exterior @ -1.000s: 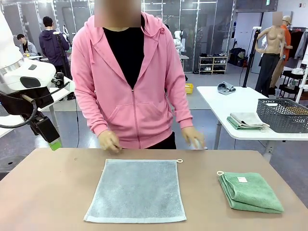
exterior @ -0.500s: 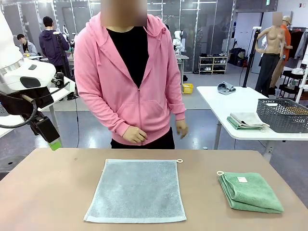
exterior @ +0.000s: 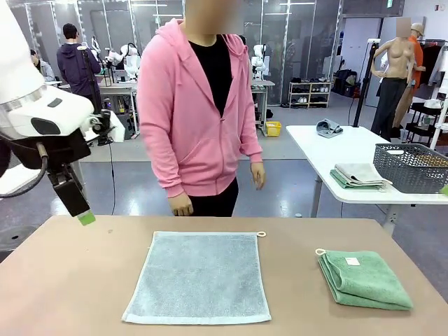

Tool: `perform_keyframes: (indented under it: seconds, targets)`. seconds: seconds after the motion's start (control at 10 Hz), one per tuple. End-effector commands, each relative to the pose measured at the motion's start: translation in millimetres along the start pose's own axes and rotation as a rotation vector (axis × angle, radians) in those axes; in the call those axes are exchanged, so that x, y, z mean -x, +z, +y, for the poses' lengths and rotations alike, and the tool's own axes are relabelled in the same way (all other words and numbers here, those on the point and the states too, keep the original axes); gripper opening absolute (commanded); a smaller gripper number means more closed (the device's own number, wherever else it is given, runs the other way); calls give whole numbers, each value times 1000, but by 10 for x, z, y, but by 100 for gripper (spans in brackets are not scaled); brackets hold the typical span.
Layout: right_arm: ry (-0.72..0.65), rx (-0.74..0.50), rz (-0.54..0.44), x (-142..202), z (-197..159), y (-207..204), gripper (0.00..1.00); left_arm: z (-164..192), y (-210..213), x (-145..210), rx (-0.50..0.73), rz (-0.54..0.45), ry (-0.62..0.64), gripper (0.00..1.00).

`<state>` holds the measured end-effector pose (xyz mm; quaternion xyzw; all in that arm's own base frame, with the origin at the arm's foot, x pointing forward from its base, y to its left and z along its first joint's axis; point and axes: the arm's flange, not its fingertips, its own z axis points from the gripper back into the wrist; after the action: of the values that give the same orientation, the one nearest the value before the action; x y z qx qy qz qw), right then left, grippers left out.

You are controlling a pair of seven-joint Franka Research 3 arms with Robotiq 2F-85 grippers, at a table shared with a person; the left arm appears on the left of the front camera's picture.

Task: Fold the towels and place them in the basket.
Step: When a person lays out a Towel with hook on the table, fold it in half twice.

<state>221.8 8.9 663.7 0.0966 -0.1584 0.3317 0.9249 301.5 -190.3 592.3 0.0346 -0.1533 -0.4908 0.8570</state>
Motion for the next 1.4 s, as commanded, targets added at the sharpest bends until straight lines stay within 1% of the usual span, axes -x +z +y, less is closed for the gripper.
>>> perform_keyframes:
  seconds: [0.0, 0.1, 0.2, 0.3, 0.4, 0.5, 0.6, 0.7, 0.8, 0.9, 1.3]
  targets:
    - [364, 125, 104, -255, 377, -311, 88, -5, -16, -161, -15, 23, -253, 100]
    - [507, 131, 115, -382, 561, -527, 88, -17, -24, -192, 18, 13, -315, 100]
    - [596, 89, 123, -516, 712, -762, 88, -28, -100, -249, 57, 34, -385, 100]
    - [677, 79, 132, -652, 877, -1041, 88, -12, -250, -315, 133, 31, -444, 100]
    - [710, 105, 72, -787, 1018, -1338, 88, -8, -493, -368, 209, 27, -499, 100]
    - [731, 130, 67, -821, 1118, -1568, 88, -32, -689, -362, 265, 36, -504, 100]
    - [751, 118, 83, -811, 1153, -1705, 88, -50, -823, -316, 289, 33, -494, 100]
    - [732, 83, 94, -812, 1145, -1750, 88, -62, -876, -261, 300, 25, -485, 100]
    - [677, 105, 127, -855, 1070, -1689, 88, -92, -880, -265, 299, 47, -523, 100]
    - [740, 95, 89, -824, 1227, -1740, 88, -78, -912, -320, 282, 38, -487, 100]
    - [740, 88, 92, -836, 1203, -1764, 88, -87, -948, -309, 282, 50, -490, 100]
